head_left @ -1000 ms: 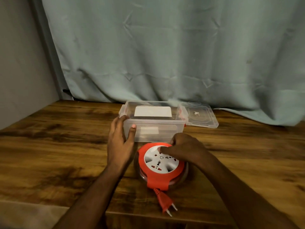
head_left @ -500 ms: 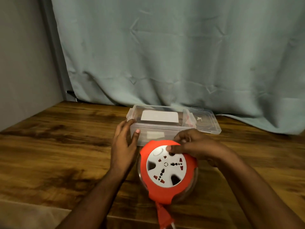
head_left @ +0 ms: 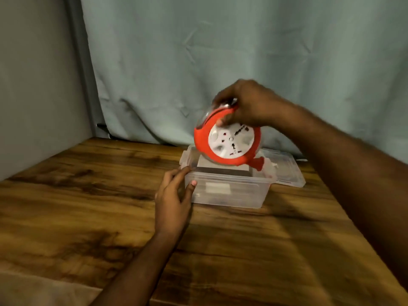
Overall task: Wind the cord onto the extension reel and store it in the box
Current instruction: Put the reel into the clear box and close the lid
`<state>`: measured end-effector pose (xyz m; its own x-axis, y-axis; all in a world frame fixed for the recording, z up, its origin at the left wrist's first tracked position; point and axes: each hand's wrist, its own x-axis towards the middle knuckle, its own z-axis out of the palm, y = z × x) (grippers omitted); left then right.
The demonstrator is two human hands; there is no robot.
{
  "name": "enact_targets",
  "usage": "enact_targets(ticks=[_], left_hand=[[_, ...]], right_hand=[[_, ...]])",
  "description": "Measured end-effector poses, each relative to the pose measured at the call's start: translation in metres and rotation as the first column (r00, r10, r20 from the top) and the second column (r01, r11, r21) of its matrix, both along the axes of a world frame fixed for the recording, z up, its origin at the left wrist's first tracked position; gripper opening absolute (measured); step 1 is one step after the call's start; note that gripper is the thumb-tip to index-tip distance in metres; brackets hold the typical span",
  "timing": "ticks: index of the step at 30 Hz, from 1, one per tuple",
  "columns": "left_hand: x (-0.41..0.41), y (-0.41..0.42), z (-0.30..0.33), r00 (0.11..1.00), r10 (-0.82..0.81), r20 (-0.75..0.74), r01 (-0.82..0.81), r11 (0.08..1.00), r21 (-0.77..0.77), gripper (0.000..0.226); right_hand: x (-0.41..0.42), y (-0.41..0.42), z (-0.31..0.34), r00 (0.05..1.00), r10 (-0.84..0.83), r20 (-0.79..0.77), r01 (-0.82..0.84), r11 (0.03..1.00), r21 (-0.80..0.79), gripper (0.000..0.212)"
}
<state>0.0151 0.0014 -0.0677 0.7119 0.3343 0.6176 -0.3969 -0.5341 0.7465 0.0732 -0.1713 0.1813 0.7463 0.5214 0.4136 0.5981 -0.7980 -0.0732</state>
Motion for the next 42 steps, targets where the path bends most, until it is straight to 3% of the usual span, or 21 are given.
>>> enact_targets(ticks=[6, 10, 14, 18, 22, 25, 28, 29, 30, 33, 35, 37, 42], left_hand=[[0.002, -0.001, 0.000, 0.999, 0.048, 0.008, -0.048, 0.998, -0.040, 0.038], [0.002, -0.002, -0.001, 0.998, 0.068, -0.003, -0.068, 0.998, -0.019, 0.038], [0.002, -0.004, 0.002, 0.995, 0.080, -0.056, -0.080, 0.997, -0.015, 0.040], [0.005, -0.003, 0.000, 0.995, 0.083, -0.055, -0.082, 0.996, 0.020, 0.037], [0.010, 0.000, -0.005, 0.999, 0.029, -0.012, -0.029, 0.999, 0.024, 0.033], [0.011, -0.001, -0.007, 1.000, -0.025, -0.001, 0.025, 1.000, 0.011, 0.038], [0.012, -0.003, -0.008, 0.999, -0.040, -0.012, 0.040, 0.999, 0.026, 0.030], [0.012, -0.004, -0.008, 0.999, -0.046, -0.010, 0.046, 0.998, 0.029, 0.030], [0.012, -0.003, -0.008, 0.999, -0.050, -0.007, 0.050, 0.998, 0.029, 0.030], [0.012, -0.002, -0.010, 0.998, -0.058, -0.009, 0.058, 0.998, 0.014, 0.030], [0.013, -0.002, -0.010, 0.998, -0.058, -0.006, 0.058, 0.998, 0.011, 0.031], [0.012, -0.003, -0.010, 0.998, -0.060, -0.001, 0.060, 0.998, 0.010, 0.028], [0.006, -0.005, -0.007, 0.997, -0.071, -0.013, 0.071, 0.997, 0.000, 0.025]], right_hand=[[0.045, 0.022, -0.071, 0.959, 0.080, -0.273, -0.126, 0.980, -0.157, 0.049], [0.061, 0.018, -0.101, 0.903, 0.152, -0.402, -0.133, 0.988, 0.073, 0.050], [0.063, 0.014, -0.121, 0.914, 0.200, -0.354, -0.112, 0.961, 0.253, 0.063], [0.061, 0.006, -0.126, 0.900, 0.289, -0.325, -0.117, 0.880, 0.460, 0.050], [0.080, -0.036, -0.140, 0.989, 0.018, -0.146, 0.073, 0.802, 0.593, 0.025], [0.093, -0.067, -0.150, 0.954, -0.139, -0.266, 0.289, 0.668, 0.686, 0.022], [0.105, -0.088, -0.139, 0.867, 0.004, -0.498, 0.477, 0.283, 0.832, 0.016], [0.108, -0.098, -0.140, 0.852, -0.023, -0.523, 0.515, 0.218, 0.829, 0.016], [0.109, -0.108, -0.145, 0.832, -0.102, -0.545, 0.551, 0.257, 0.794, 0.019], [0.092, -0.123, -0.191, 0.794, -0.189, -0.578, 0.559, 0.601, 0.571, 0.020], [0.086, -0.124, -0.225, 0.830, -0.296, -0.472, 0.499, 0.773, 0.392, 0.012], [0.091, -0.123, -0.235, 0.843, -0.484, -0.234, 0.531, 0.818, 0.222, 0.007], [0.083, -0.127, -0.212, 0.857, -0.513, 0.039, 0.499, 0.847, 0.186, 0.007]])
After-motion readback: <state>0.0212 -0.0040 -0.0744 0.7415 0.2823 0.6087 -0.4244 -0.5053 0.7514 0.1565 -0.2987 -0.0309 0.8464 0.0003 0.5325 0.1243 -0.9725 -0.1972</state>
